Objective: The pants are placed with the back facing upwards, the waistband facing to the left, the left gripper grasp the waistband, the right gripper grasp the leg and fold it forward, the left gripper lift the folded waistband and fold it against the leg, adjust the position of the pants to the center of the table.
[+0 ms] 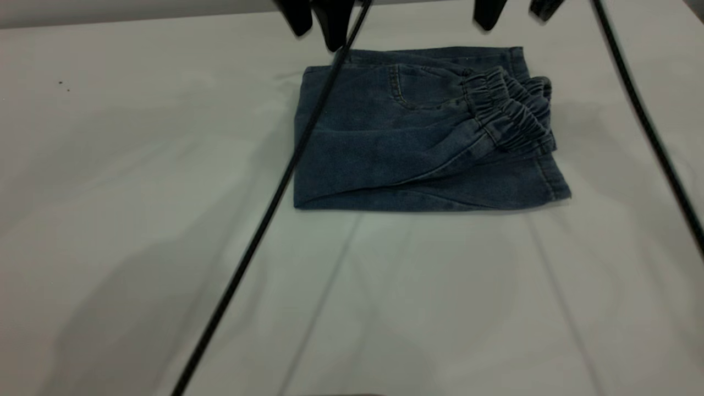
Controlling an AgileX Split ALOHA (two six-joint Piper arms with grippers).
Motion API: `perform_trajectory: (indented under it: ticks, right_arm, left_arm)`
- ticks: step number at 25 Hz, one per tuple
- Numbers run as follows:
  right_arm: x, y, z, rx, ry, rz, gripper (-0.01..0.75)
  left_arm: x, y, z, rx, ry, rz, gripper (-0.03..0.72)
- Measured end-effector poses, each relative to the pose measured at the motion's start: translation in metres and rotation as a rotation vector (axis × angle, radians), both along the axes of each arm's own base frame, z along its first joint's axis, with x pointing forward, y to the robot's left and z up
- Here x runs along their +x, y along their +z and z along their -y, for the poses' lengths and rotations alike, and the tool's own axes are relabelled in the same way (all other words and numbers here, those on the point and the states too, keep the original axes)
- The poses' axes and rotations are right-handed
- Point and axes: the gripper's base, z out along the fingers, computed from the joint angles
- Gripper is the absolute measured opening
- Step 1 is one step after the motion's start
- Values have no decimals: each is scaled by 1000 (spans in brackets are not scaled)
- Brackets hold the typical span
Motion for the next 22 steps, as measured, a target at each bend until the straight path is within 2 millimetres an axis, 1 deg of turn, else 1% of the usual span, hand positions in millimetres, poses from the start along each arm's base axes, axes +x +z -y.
perform_trajectory:
  ticks: [1,4,6,7,8,10,11,13,15,16,17,18,19,22]
  right_arm:
    - [-3,13,1,-6,-3,14,498]
    - [-16,55,6,-10,-17,42,498]
    - [-28,85,9,-3,-26,83,498]
    - [-35,102,11,5,-29,115,498]
    - [-43,118,13,15,-32,149,498]
    - [-60,147,17,38,-57,210,498]
    - [-70,164,19,57,-79,242,498]
    - [-91,194,23,97,-100,307,498]
    - [-121,223,29,144,-106,377,498]
    - [-138,233,32,165,-104,404,497]
    - [-154,239,34,181,-104,416,497]
    - [-173,248,38,199,-103,441,497]
    - [-194,252,43,210,-100,459,497]
    - [-252,260,56,230,-94,521,497]
  left_arm:
    - [-1,9,-1,-6,3,16,403]
    - [-4,45,-6,-16,33,88,403]
    - [-8,76,-12,-19,65,151,403]
    - [-12,92,-16,-23,77,182,403]
    - [-16,105,-19,-22,86,204,403]
    - [-29,134,-27,-38,100,234,403]
    - [-37,144,-31,-43,105,239,403]
    - [-59,167,-43,-48,112,240,403]
    - [-84,183,-57,-44,116,231,403]
    - [-100,190,-65,-41,117,225,403]
    - [-116,196,-74,-38,118,218,403]
    - [-133,206,-83,-43,118,225,403]
    - [-147,206,-91,-36,119,211,403]
    - [-197,220,-117,-51,131,223,403]
